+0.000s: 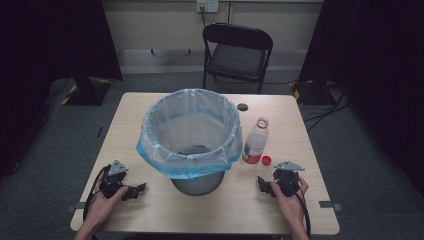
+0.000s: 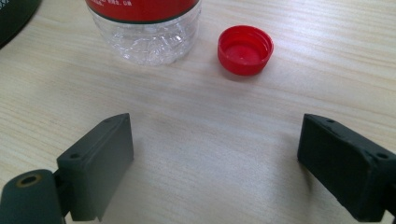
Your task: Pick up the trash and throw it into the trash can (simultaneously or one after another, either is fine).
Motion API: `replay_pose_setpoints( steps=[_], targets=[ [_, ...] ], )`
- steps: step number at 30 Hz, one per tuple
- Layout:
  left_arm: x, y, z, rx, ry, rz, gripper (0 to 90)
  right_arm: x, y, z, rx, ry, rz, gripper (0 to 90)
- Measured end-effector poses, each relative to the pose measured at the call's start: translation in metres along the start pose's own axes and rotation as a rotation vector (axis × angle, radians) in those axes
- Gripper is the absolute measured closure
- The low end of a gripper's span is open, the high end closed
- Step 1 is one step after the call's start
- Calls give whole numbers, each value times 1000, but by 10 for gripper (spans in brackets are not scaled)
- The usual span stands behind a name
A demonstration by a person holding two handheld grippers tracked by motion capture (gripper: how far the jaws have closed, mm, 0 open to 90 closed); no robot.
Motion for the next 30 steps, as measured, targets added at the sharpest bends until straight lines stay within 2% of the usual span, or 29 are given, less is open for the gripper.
replay_pose_setpoints(
  steps=[5, 10, 13, 15, 22, 25, 27, 30],
  targets=[
    [0, 0, 0, 0, 0, 0, 0, 0, 0, 0, -1, 1, 0, 97],
    [0, 0, 0, 0, 0, 0, 0, -1, 0, 2, -21, 23, 5, 128],
    [0, 0, 0, 0, 0, 0, 0, -2, 0, 2, -17, 25, 5, 148],
    [0, 0, 0, 0, 0, 0, 0, -5, 2, 2, -10, 54, -4, 151],
    [0, 0, 0, 0, 0, 0, 0, -18, 18, -6, -42, 117, 42, 149],
    [0, 0, 0, 1, 0, 0, 0, -18, 23, -7, -56, 125, 50, 147],
    [0, 0, 0, 2, 0, -1, 0, -18, 31, -9, -77, 156, 72, 182],
    [0, 0, 0, 2, 2, -2, 0, -19, 41, -12, -90, 158, 102, 179]
  ],
)
Point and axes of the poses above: each handheld gripper's, and its own axes: x roughly forward along the jaws, y roughly out of its top, z roughly to its right, the point moved 2 cm from there along x, roughly forward along the jaws, and after that the axes turned 1 degree about x, right-handed, at the moved point
